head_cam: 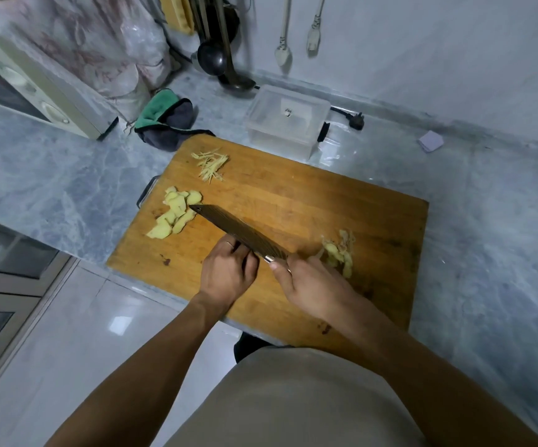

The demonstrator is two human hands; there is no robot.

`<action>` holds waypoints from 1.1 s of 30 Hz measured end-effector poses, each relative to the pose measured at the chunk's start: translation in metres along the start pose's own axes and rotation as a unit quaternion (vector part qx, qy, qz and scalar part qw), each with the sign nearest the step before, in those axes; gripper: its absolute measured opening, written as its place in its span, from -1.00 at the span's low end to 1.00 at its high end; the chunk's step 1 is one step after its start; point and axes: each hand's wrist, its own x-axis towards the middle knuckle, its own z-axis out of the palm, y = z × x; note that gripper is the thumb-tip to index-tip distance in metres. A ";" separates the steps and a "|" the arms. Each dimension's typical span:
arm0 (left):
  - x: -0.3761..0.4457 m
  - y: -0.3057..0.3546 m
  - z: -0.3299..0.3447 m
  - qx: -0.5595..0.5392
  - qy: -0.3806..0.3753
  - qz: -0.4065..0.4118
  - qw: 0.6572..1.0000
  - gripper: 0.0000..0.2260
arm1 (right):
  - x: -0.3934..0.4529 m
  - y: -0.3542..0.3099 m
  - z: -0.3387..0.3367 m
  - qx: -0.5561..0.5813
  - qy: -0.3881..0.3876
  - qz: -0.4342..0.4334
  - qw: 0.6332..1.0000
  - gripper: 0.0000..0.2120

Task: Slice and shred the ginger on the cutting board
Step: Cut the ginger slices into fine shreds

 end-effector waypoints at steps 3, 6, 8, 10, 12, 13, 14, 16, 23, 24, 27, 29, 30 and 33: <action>-0.001 -0.001 0.000 0.001 -0.005 -0.001 1.000 -0.82 | 0.001 0.001 0.003 0.008 -0.001 -0.001 1.000 -0.45; 0.000 -0.001 -0.001 -0.005 -0.014 0.000 1.000 -0.89 | 0.000 0.001 -0.001 0.021 -0.005 0.004 1.000 -0.49; -0.001 -0.001 -0.001 -0.011 -0.018 0.003 1.000 -0.89 | -0.001 -0.001 -0.005 0.024 -0.004 0.008 1.000 -0.58; -0.001 -0.001 -0.001 -0.011 -0.017 0.002 1.000 -0.88 | -0.003 -0.003 -0.007 0.017 -0.001 0.005 1.000 -0.59; -0.001 0.000 -0.002 -0.008 -0.015 0.000 1.000 -0.89 | -0.005 -0.004 -0.007 0.014 0.002 0.006 1.000 -0.57; -0.001 0.001 -0.002 -0.006 -0.014 0.001 1.000 -0.90 | -0.006 -0.005 -0.007 0.015 0.002 0.007 1.000 -0.57; -0.001 0.001 -0.002 -0.003 -0.013 0.004 1.000 -0.91 | -0.006 -0.006 -0.008 0.016 0.000 0.007 1.000 -0.56; -0.001 0.000 -0.002 0.000 -0.016 0.006 1.000 -0.87 | -0.005 -0.006 -0.009 0.020 -0.006 0.011 1.000 -0.56; 0.000 -0.001 -0.002 -0.001 -0.023 0.017 1.000 -0.83 | 0.001 -0.004 -0.006 0.050 -0.022 0.038 0.998 -0.55; 0.000 -0.001 -0.001 -0.001 -0.024 0.018 1.000 -0.85 | 0.002 -0.004 -0.005 0.051 -0.023 0.039 0.998 -0.54; 0.000 -0.001 -0.001 0.000 -0.025 0.017 1.000 -0.88 | 0.005 -0.005 -0.003 0.050 -0.025 0.042 0.998 -0.54; -0.001 0.000 -0.001 0.001 -0.027 0.014 1.000 -0.84 | 0.003 -0.005 -0.001 0.054 -0.020 0.042 0.997 -0.53; -0.002 0.000 -0.001 0.000 -0.030 0.016 0.999 -0.81 | 0.002 -0.005 -0.001 0.056 -0.017 0.040 0.997 -0.52; -0.004 0.001 -0.001 -0.012 -0.044 0.015 0.999 -0.79 | 0.002 -0.006 -0.003 0.051 -0.009 0.035 0.998 -0.55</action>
